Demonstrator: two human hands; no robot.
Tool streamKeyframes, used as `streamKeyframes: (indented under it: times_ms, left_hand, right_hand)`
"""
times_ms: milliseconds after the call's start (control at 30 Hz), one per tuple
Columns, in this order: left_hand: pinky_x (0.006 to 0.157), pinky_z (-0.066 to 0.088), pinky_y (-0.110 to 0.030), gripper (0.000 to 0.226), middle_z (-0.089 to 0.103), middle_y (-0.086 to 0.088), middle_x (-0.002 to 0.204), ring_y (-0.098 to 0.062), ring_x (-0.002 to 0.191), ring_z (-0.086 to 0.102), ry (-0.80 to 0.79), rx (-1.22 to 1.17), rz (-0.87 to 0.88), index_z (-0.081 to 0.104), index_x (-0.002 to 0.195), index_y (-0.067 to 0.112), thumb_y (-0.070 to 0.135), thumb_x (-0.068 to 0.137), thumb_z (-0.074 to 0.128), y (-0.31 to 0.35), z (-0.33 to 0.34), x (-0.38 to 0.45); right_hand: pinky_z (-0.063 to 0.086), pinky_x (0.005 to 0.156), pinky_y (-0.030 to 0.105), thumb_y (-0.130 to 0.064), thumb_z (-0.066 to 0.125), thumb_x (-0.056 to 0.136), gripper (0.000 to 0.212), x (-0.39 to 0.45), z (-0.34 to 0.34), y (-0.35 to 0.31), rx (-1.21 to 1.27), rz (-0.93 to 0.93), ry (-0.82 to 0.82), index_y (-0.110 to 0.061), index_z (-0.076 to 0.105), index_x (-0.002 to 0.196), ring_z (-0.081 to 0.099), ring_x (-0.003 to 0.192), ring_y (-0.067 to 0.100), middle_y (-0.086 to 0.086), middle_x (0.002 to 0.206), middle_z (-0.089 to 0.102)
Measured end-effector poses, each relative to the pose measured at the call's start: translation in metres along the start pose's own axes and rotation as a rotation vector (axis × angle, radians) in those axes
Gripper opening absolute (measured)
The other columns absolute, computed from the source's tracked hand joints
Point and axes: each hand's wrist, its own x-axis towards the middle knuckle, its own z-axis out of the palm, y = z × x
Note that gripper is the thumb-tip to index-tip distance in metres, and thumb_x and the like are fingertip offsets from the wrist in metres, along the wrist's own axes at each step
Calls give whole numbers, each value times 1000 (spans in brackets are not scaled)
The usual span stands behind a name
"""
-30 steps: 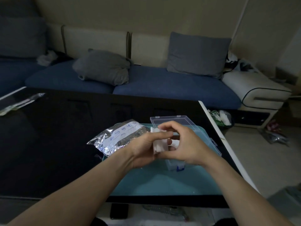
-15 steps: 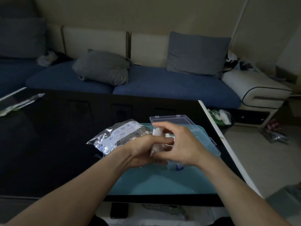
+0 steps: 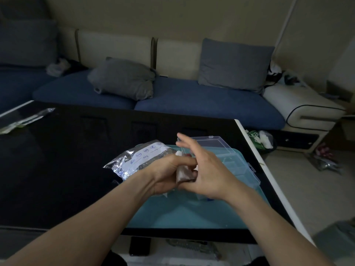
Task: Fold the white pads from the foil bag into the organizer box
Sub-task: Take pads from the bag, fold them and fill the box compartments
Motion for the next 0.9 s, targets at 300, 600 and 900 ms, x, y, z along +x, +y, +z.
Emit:
streamKeyframes:
  times_ms: [300, 600, 900]
  left_hand:
    - [63, 46, -28, 22, 51, -8, 81, -15, 67, 52, 43, 24, -17, 60, 90, 12, 12, 71, 73, -1, -5, -1]
    - [76, 53, -32, 25, 66, -10, 94, -21, 85, 62, 19, 39, 32, 72, 101, 15, 13, 77, 72, 0, -9, -4]
    - [61, 54, -26, 11, 65, -6, 83, -16, 72, 67, 22, -4, -11, 63, 99, 11, 15, 88, 62, 4, -4, -5]
  right_hand:
    - [48, 85, 11, -25, 95, 60, 120, 3, 1, -3, 51, -20, 11, -37, 24, 156, 62, 105, -1, -19, 131, 60]
    - [46, 92, 22, -27, 91, 64, 121, 1, -5, 5, 35, 40, 19, -43, 15, 157, 57, 107, 0, -22, 124, 57]
    - [53, 97, 29, -33, 95, 61, 124, 1, 0, 4, 55, 106, 67, -43, 16, 156, 61, 115, 4, -12, 135, 58]
